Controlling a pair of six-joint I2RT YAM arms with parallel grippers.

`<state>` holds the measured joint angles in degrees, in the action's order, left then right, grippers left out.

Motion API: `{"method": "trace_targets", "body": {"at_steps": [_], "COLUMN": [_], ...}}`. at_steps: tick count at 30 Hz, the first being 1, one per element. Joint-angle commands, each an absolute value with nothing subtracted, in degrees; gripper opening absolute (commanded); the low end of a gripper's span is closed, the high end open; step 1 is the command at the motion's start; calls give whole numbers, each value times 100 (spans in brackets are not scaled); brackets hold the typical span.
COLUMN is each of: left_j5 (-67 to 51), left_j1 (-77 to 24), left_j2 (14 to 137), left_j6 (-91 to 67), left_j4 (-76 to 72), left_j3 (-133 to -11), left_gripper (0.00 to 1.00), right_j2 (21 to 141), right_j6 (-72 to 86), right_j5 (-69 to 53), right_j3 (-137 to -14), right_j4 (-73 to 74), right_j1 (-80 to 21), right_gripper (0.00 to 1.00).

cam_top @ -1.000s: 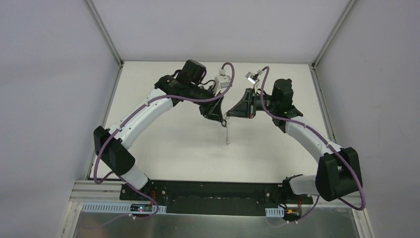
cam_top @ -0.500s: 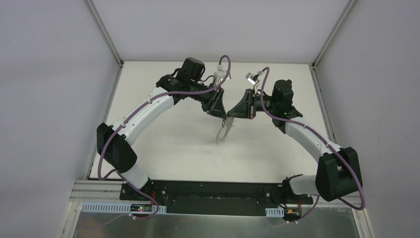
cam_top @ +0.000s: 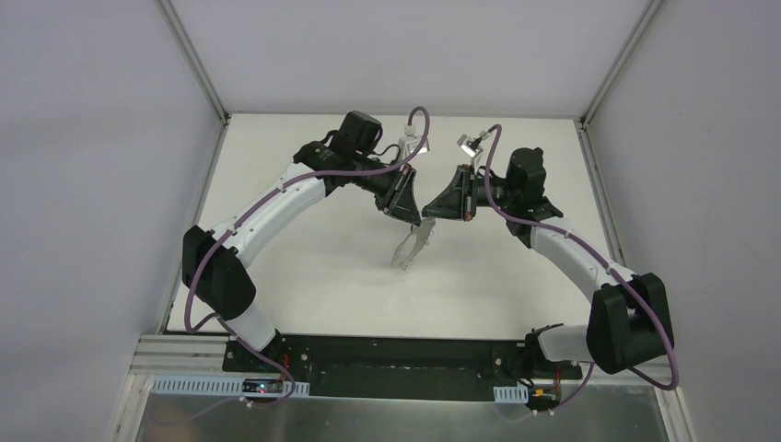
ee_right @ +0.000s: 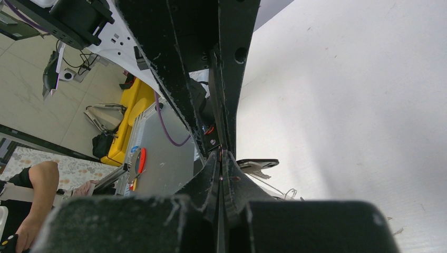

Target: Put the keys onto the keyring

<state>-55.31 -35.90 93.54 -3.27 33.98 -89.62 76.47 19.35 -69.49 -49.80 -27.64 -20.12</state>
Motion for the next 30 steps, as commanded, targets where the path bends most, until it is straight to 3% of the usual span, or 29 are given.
{"method": "trace_targets", "body": {"at_steps": [1,9,18,24,30], "left_j5": [-5777,-5797,-5858,-5889,-5871], "left_j1": [-3560,-3551,-3518,-3482,-3438], "left_j2": [9410,9451,9431,9342,9288], "left_j6": [-410,-439,-422,-370,-360], "left_j4": [3227,3209,3199,3199,3182], "left_j3": [-9049,-9090,-9064,-9028,-9026], "left_gripper": [16,16,8,20,21], "right_j2": [7541,7533,7552,7559,7585], "right_j6": [1986,1969,1951,1958,1964], "right_j5": [-7067,-7083,-7106,-7143,-7165], "right_j3": [-5010,-4994,-4993,-4992,-5004], "right_j4": [-3112,-3111,-3112,-3111,-3111], "right_j1": [-1973,-1965,-1962,-1957,-1963], "right_gripper": [0,0,0,0,0]}}
